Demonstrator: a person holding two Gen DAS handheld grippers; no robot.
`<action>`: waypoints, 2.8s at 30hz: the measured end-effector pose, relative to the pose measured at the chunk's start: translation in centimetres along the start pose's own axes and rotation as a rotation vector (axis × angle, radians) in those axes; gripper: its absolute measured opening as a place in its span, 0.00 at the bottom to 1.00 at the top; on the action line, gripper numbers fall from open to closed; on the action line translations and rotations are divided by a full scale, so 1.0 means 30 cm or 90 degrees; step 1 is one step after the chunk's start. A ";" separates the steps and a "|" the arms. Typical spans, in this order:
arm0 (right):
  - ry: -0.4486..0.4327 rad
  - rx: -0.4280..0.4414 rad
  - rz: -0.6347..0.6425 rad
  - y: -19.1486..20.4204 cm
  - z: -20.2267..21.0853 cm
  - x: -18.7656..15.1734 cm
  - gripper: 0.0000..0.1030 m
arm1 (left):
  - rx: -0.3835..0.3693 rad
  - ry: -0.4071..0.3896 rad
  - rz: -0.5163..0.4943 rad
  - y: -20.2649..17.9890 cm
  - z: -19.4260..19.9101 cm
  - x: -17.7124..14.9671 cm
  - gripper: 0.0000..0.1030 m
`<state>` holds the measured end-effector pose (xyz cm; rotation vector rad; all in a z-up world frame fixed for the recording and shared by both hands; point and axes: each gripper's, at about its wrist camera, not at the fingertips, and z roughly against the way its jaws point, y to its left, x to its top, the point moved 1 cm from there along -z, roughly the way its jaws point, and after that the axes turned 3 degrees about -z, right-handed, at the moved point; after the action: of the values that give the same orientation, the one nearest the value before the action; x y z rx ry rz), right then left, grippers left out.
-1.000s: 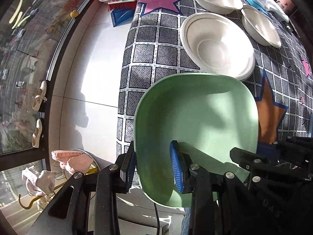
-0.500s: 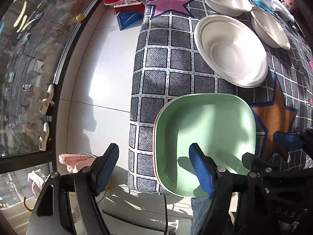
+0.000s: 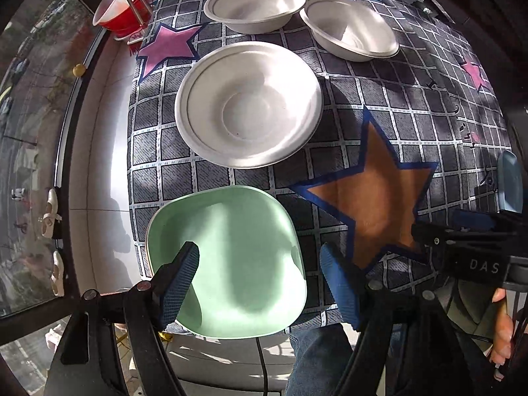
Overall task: Organize plates and bowls
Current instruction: 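Move both grippers to the blue square plate, then close both grippers on the blue plate's rim and lift it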
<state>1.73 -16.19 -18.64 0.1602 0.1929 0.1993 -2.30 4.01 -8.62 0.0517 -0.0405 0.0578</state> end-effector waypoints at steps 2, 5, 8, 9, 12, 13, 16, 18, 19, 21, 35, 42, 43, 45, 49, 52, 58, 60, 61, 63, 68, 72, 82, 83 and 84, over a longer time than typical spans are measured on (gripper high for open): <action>-0.014 0.001 -0.047 -0.089 0.024 0.001 0.78 | -0.002 0.003 -0.049 -0.102 -0.001 0.037 0.77; -0.036 0.002 -0.121 -0.268 0.075 -0.002 0.78 | -0.004 -0.003 -0.112 -0.263 0.015 0.091 0.77; -0.050 -0.015 -0.175 -0.458 0.120 -0.009 0.78 | -0.018 -0.005 -0.149 -0.428 0.032 0.148 0.77; -0.053 -0.023 -0.191 -0.517 0.133 -0.011 0.78 | -0.024 -0.001 -0.161 -0.488 0.032 0.170 0.77; -0.072 -0.042 -0.244 -0.709 0.189 -0.026 0.78 | -0.038 0.011 -0.204 -0.666 0.025 0.219 0.77; -0.079 -0.050 -0.260 -0.771 0.208 -0.032 0.78 | -0.042 0.013 -0.218 -0.722 0.024 0.232 0.77; -0.100 -0.076 -0.293 -0.930 0.256 -0.043 0.78 | -0.055 0.016 -0.255 -0.906 0.018 0.273 0.77; -0.102 -0.094 -0.303 -1.022 0.271 -0.037 0.78 | -0.064 0.024 -0.267 -1.015 0.008 0.301 0.77; -0.100 -0.102 -0.307 -1.064 0.272 -0.034 0.78 | -0.071 0.027 -0.269 -1.066 0.003 0.314 0.77; -0.090 -0.110 -0.315 -1.128 0.268 -0.028 0.78 | -0.080 0.034 -0.270 -1.153 -0.007 0.338 0.77; -0.043 -0.096 -0.234 -1.276 0.156 0.019 0.78 | -0.077 0.077 -0.225 -1.424 -0.176 0.440 0.77; -0.040 -0.071 -0.192 -1.259 0.112 0.031 0.42 | -0.057 0.069 -0.229 -1.468 -0.233 0.448 0.73; -0.039 -0.064 -0.187 -1.250 0.113 0.032 0.32 | -0.051 0.062 -0.233 -1.474 -0.234 0.450 0.67; -0.031 -0.054 -0.181 -1.232 0.106 0.035 0.31 | -0.057 0.055 -0.246 -1.469 -0.225 0.438 0.56; -0.021 -0.021 -0.171 -1.172 0.093 0.040 0.31 | -0.059 0.062 -0.259 -1.413 -0.208 0.420 0.29; -0.016 -0.012 -0.144 -1.085 0.087 0.045 0.31 | -0.045 0.061 -0.243 -1.320 -0.199 0.398 0.29; 0.004 0.011 -0.085 -0.872 0.054 0.050 0.31 | -0.026 0.068 -0.198 -1.094 -0.206 0.331 0.29; 0.009 0.021 -0.066 -0.790 0.042 0.050 0.31 | -0.018 0.074 -0.176 -1.007 -0.212 0.303 0.29; 0.011 0.022 -0.054 -0.746 0.035 0.049 0.31 | -0.017 0.074 -0.163 -0.959 -0.210 0.288 0.29; 0.015 0.016 -0.027 -0.658 0.019 0.048 0.31 | 0.000 0.073 -0.150 -0.876 -0.207 0.260 0.29; 0.028 0.028 0.034 -0.435 -0.019 0.025 0.31 | 0.020 0.085 -0.094 -0.672 -0.222 0.182 0.29; 0.035 0.029 0.061 -0.290 -0.045 -0.015 0.31 | 0.033 0.088 -0.066 -0.549 -0.224 0.122 0.29; 0.052 0.010 0.050 -0.172 -0.106 -0.115 0.31 | 0.024 0.069 -0.067 -0.405 -0.200 0.000 0.28; 0.052 0.010 0.046 -0.172 -0.107 -0.120 0.31 | 0.022 0.068 -0.068 -0.397 -0.203 -0.010 0.28; 0.053 0.010 0.040 -0.173 -0.109 -0.128 0.31 | 0.023 0.066 -0.070 -0.426 -0.191 -0.015 0.28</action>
<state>-1.71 -21.57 -22.05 0.1734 0.2719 0.2679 -1.78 -8.46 -15.01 0.0863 0.0676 -0.0488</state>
